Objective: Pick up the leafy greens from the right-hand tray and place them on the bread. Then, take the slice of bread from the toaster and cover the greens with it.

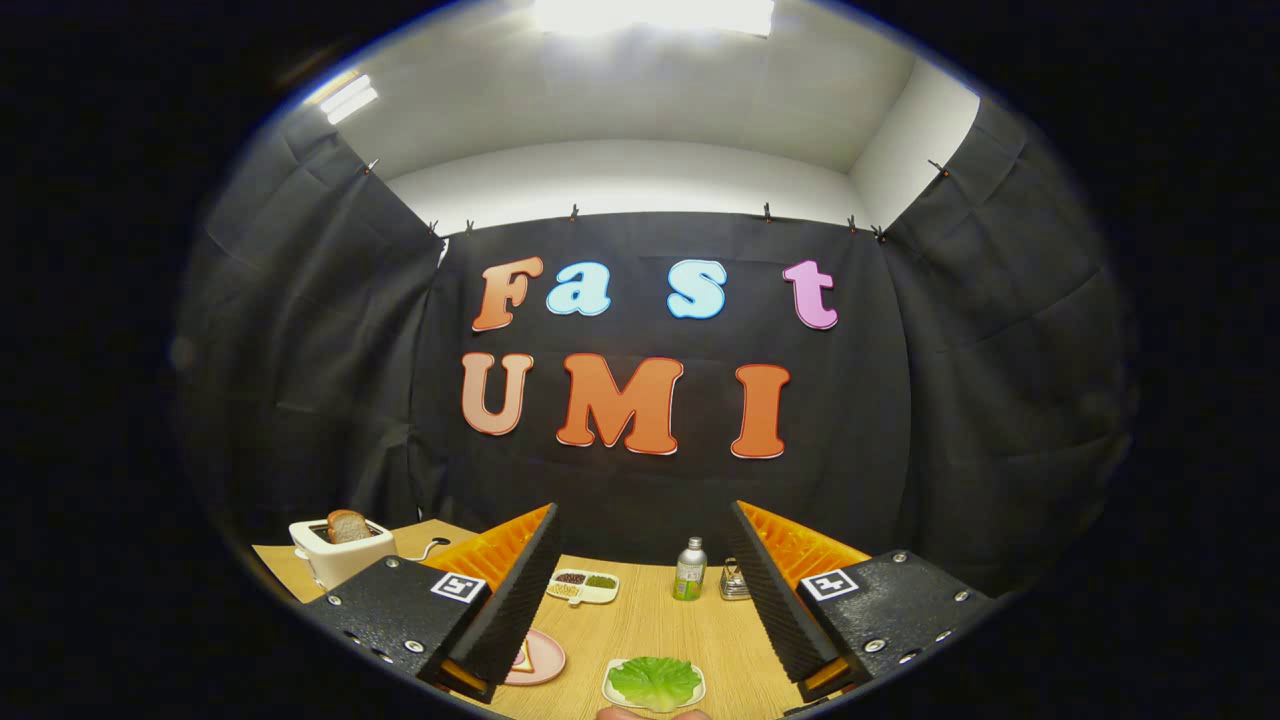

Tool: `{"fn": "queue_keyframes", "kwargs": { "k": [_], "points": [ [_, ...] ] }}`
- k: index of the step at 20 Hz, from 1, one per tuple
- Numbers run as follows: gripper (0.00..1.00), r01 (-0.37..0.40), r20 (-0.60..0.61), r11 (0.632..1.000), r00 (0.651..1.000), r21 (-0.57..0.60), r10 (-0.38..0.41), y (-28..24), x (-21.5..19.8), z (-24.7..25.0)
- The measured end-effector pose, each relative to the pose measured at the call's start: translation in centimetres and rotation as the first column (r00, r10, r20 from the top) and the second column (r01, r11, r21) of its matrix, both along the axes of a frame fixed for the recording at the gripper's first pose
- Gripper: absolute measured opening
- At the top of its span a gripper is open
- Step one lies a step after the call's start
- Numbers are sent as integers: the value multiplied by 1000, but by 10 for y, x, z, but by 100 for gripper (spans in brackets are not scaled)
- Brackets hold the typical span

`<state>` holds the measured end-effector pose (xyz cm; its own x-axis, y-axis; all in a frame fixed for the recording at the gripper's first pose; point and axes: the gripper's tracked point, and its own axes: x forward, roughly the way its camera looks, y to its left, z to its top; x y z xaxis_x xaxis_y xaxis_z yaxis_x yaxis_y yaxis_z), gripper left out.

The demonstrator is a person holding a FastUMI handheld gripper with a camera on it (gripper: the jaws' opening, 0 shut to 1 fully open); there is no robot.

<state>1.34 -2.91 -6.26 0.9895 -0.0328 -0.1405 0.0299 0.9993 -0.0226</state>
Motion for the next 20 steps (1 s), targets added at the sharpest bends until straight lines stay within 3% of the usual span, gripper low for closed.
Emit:
{"fn": "queue_keyframes", "kwargs": {
  "k": [5,11,16,20],
  "points": [
    [99,-13,-124,1000,992,-24,10,0,6,-49],
    [99,-84,-292,996,953,13,84,9,8,-110],
    [98,-122,-406,992,907,10,116,10,10,-157],
    [99,-147,-517,989,847,-7,122,6,9,-202]
  ]
}}
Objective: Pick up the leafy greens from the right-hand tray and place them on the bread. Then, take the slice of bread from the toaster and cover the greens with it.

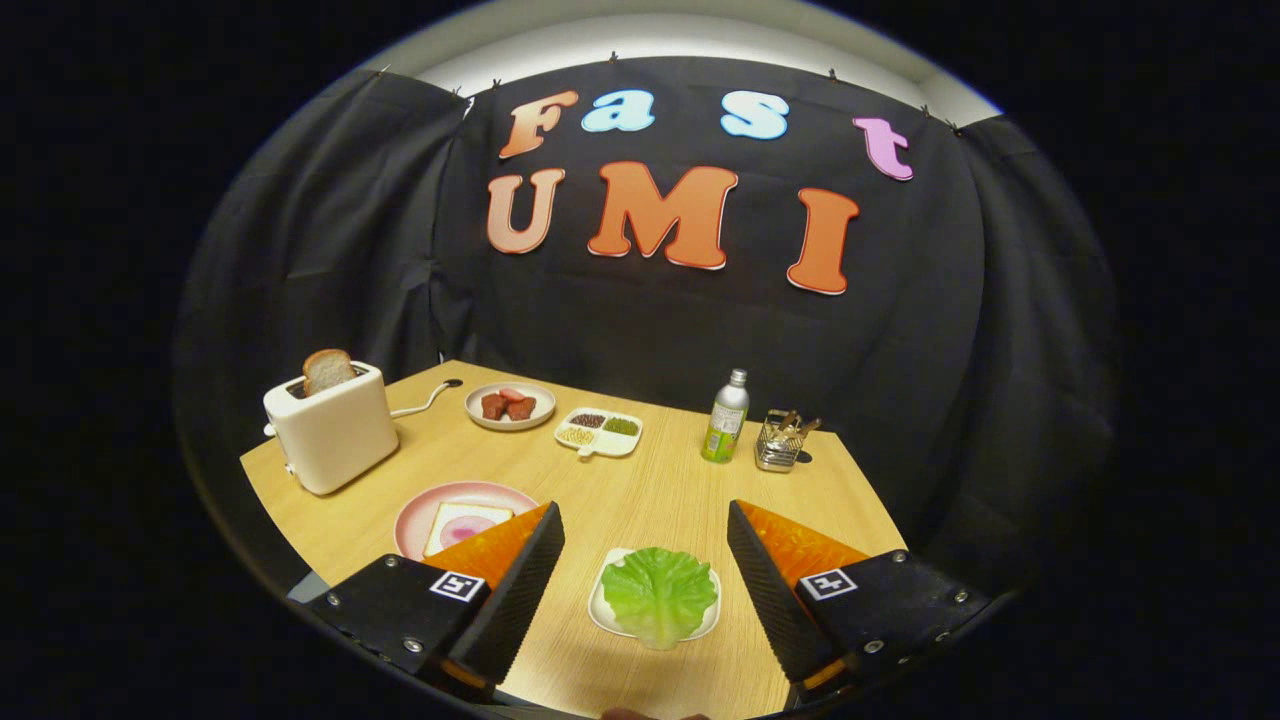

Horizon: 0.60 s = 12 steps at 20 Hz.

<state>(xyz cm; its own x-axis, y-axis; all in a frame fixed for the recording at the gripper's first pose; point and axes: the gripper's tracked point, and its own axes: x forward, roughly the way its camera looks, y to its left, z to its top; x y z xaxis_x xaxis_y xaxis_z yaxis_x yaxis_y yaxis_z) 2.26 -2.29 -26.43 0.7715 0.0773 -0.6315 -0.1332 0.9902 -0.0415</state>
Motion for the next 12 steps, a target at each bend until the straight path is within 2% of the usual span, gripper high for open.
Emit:
{"fn": "queue_keyframes", "kwargs": {
  "k": [4,8,12],
  "points": [
    [99,-18,-132,999,991,35,22,1,-3,-44],
    [99,-1,-254,998,967,64,18,-4,-10,-84],
    [99,-22,-352,998,935,66,44,-3,-14,-113]
  ]
}}
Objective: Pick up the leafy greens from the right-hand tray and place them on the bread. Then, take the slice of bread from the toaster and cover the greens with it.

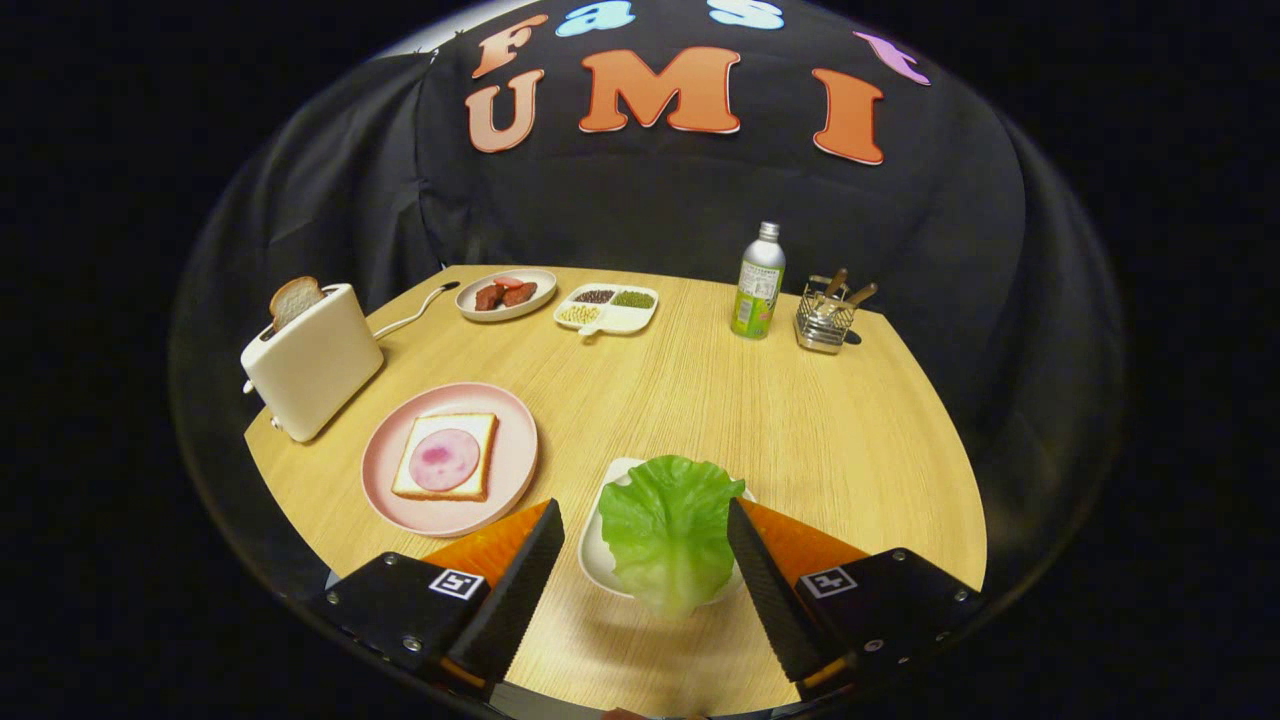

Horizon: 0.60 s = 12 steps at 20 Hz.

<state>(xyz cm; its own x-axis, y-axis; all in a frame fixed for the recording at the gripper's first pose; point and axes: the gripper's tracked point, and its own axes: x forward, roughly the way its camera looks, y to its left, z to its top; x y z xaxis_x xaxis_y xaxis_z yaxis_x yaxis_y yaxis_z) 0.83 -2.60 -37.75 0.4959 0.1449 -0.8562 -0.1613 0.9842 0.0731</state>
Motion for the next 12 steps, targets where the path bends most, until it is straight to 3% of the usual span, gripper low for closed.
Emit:
{"fn": "queue_keyframes", "kwargs": {
  "k": [12],
  "points": [
    [99,-66,-251,997,966,-26,57,-1,-2,-65]
  ]
}}
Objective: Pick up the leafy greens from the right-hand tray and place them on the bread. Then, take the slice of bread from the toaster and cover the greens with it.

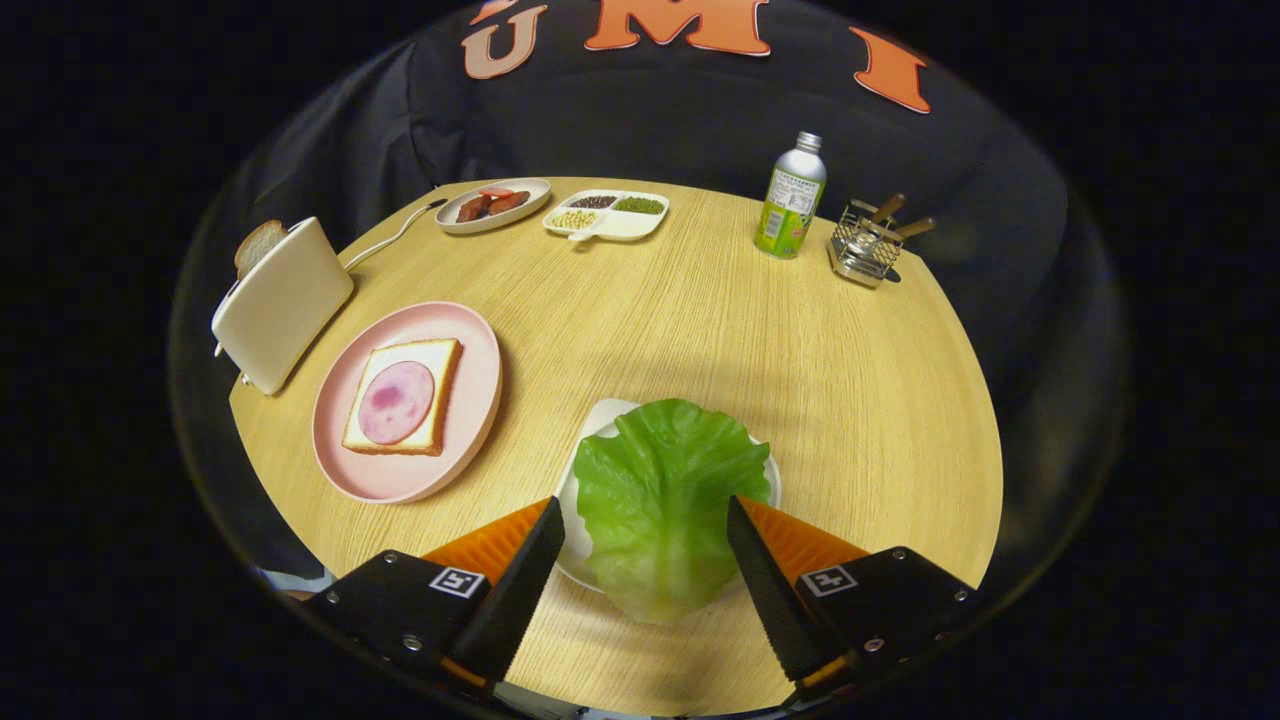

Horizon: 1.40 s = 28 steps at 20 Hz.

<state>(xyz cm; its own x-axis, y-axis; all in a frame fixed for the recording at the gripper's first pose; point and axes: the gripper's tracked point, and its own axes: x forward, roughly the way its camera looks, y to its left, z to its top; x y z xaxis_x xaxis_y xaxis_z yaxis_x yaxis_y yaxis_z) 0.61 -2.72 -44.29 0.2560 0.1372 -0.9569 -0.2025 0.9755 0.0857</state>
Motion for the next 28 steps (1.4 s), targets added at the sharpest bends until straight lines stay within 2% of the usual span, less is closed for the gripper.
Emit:
{"fn": "queue_keyframes", "kwargs": {
  "k": [6,9,13,15,17,18,19,20,24,28],
  "points": [
    [90,21,-80,998,996,-52,-25,-13,-1,-29],
    [86,27,-121,999,992,-43,-32,-11,-6,-40],
    [78,52,-105,998,993,-19,-53,-13,-3,-42],
    [69,63,-89,998,994,-16,-64,-14,-1,-43],
    [53,80,-74,997,994,-13,-81,-15,1,-43],
    [39,89,-68,996,994,-13,-90,-15,0,-44],
    [32,88,-62,996,994,-15,-89,-14,1,-44],
    [17,85,-57,996,995,-14,-86,-13,0,-43],
    [6,123,-72,992,990,-15,-123,-10,1,-41],
    [5,153,-40,988,988,34,-151,-4,12,-24]
  ]
}}
